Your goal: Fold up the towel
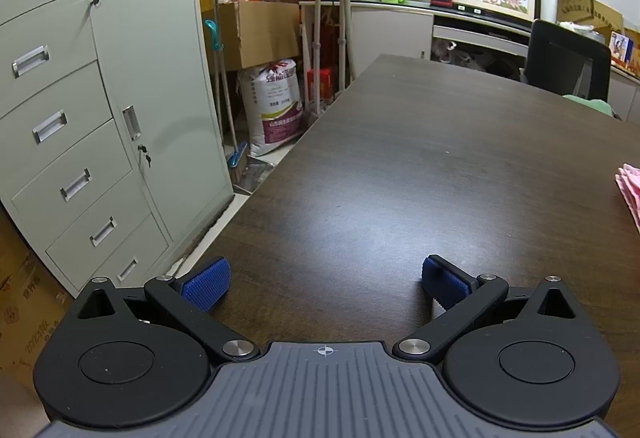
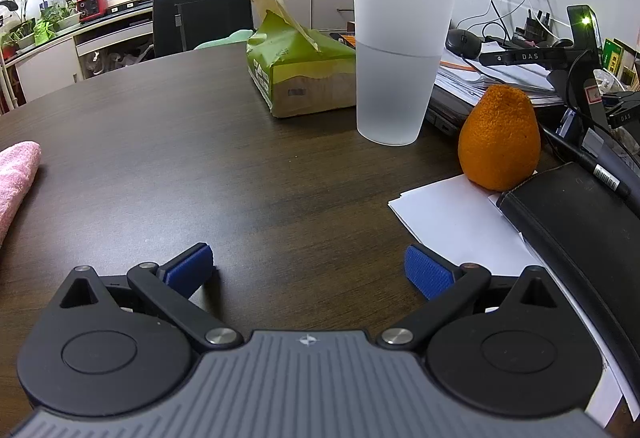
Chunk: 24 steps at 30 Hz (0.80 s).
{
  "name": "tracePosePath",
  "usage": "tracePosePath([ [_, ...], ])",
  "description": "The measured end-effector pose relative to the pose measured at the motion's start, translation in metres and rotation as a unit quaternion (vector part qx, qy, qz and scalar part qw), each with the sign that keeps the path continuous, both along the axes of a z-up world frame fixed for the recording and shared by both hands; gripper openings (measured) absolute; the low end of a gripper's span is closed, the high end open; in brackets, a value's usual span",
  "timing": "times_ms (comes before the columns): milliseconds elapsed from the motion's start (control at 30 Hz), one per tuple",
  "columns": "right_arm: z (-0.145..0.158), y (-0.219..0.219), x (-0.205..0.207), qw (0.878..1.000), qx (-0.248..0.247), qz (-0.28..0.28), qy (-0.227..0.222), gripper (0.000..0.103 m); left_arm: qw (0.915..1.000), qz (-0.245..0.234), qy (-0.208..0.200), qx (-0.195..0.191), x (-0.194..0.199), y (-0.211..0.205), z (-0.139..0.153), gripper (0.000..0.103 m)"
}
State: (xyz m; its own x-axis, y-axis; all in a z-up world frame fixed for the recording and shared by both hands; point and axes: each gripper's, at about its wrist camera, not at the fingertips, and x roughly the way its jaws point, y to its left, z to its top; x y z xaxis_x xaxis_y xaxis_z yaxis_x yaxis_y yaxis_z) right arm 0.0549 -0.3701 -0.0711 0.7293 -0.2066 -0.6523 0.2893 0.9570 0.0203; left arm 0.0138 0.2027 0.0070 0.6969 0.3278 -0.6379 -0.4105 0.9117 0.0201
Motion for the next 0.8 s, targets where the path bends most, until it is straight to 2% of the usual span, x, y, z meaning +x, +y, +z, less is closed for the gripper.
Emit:
tracePosePath([
  [800, 0.0005, 0.0002, -0.0001, 1.000, 0.000, 0.000, 0.001, 0.103, 1.0000, 0.006, 0.000, -0.001, 0.0019, 0.0011, -0.0005, 0.103],
])
